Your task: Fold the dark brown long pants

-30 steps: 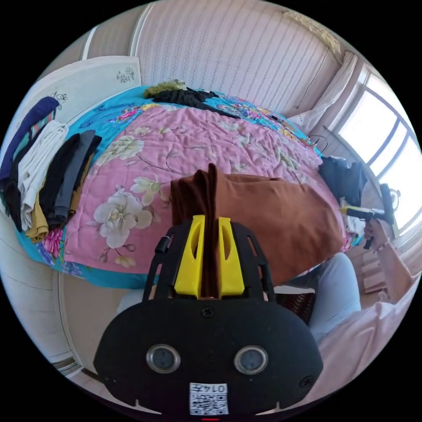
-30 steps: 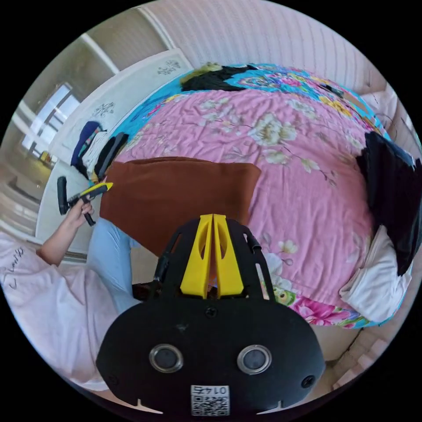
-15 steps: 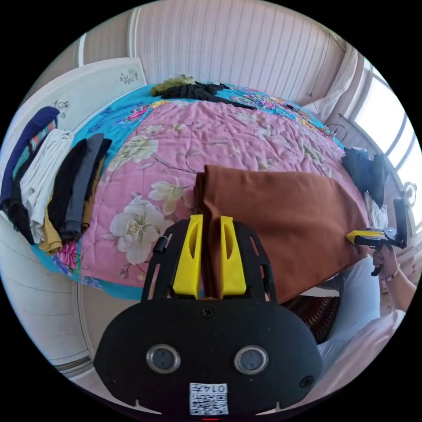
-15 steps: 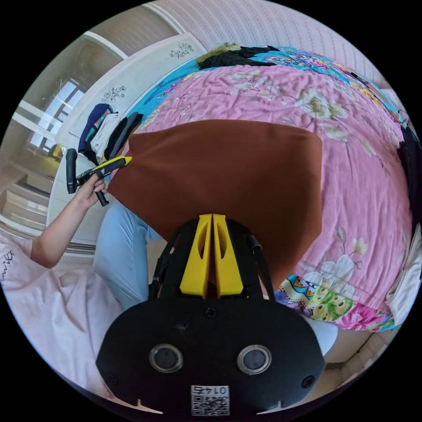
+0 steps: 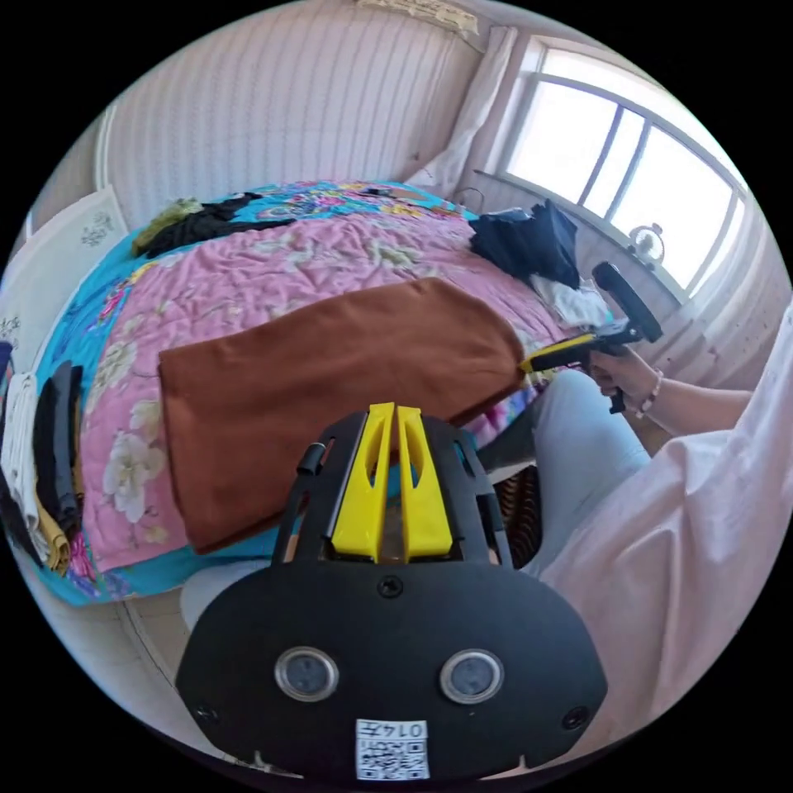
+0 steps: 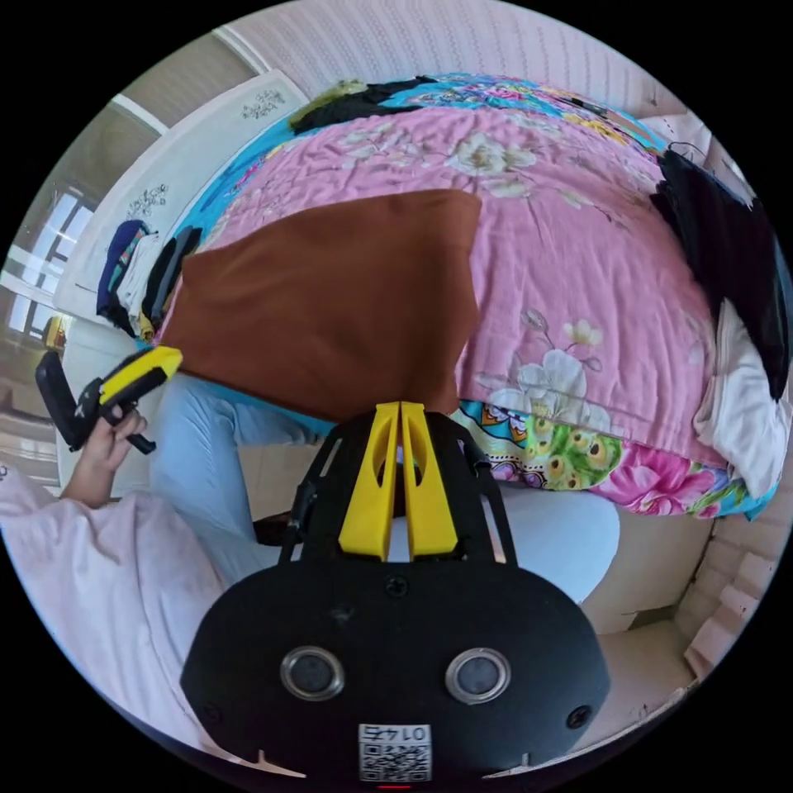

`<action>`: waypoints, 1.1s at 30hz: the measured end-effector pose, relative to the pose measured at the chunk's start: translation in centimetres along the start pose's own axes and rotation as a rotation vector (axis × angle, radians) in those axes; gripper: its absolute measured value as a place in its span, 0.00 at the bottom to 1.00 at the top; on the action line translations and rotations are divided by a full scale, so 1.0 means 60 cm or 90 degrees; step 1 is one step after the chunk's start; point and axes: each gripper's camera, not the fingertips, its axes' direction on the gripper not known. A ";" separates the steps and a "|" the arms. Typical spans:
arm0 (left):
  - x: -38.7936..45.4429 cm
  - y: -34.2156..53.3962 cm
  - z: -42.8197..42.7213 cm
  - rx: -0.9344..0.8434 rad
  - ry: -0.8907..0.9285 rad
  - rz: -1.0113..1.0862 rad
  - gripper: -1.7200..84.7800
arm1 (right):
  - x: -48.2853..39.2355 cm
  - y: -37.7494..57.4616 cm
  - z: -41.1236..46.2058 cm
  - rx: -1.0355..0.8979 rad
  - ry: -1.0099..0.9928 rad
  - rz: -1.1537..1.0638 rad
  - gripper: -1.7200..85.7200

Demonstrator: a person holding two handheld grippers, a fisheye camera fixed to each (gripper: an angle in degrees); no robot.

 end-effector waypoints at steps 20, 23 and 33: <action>0.136 -0.098 0.226 -0.158 -0.055 0.130 0.03 | -0.099 0.019 0.058 0.027 0.160 -0.139 0.17; 0.146 -0.106 0.233 -0.154 -0.062 0.129 0.03 | -0.129 0.043 0.039 0.090 0.204 -0.173 0.13; 0.160 -0.109 0.270 -0.165 -0.061 0.154 0.01 | -0.149 0.063 0.059 0.072 0.172 -0.159 0.06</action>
